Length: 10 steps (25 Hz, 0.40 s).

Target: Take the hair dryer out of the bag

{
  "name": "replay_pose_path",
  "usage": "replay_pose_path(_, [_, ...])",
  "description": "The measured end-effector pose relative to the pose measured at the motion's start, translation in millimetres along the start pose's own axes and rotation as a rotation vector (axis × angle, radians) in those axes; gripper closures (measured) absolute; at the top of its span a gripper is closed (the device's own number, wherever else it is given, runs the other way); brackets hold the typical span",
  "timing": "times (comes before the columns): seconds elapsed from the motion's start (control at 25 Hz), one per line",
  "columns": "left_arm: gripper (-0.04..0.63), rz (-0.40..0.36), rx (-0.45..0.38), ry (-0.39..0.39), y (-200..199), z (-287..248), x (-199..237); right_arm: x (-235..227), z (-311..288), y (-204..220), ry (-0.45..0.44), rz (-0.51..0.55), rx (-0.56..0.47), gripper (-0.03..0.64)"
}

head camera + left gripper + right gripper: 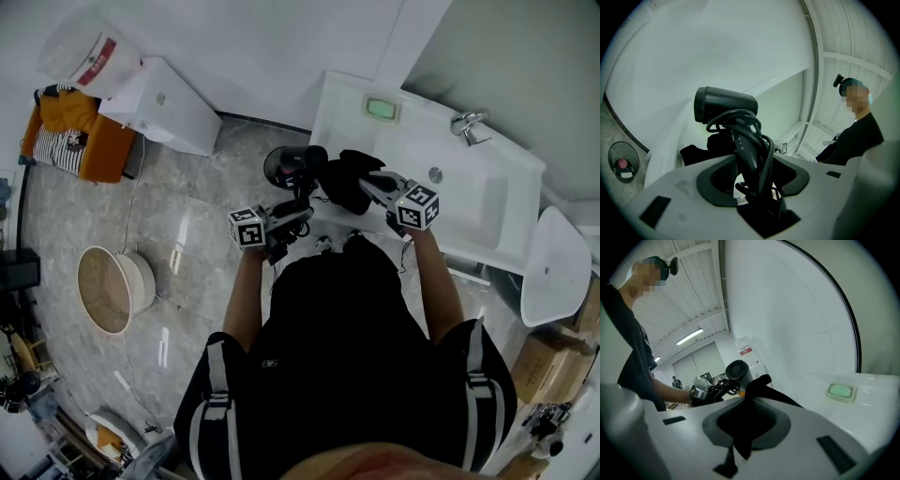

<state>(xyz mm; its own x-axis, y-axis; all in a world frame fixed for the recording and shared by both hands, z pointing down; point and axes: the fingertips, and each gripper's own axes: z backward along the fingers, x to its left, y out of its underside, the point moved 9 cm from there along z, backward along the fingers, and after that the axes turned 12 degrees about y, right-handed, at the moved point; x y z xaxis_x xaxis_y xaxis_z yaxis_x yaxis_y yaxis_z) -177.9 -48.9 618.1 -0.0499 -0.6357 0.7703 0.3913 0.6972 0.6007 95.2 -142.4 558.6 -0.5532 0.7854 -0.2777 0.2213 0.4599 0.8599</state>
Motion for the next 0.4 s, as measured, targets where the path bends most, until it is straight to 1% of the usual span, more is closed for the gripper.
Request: replay_pose_path(0.4, [0.397, 0.018, 0.000, -0.004, -3.9, -8.5, 3.9, -5.1, -1.8, 1.8, -0.018, 0.005, 0.021, 0.546])
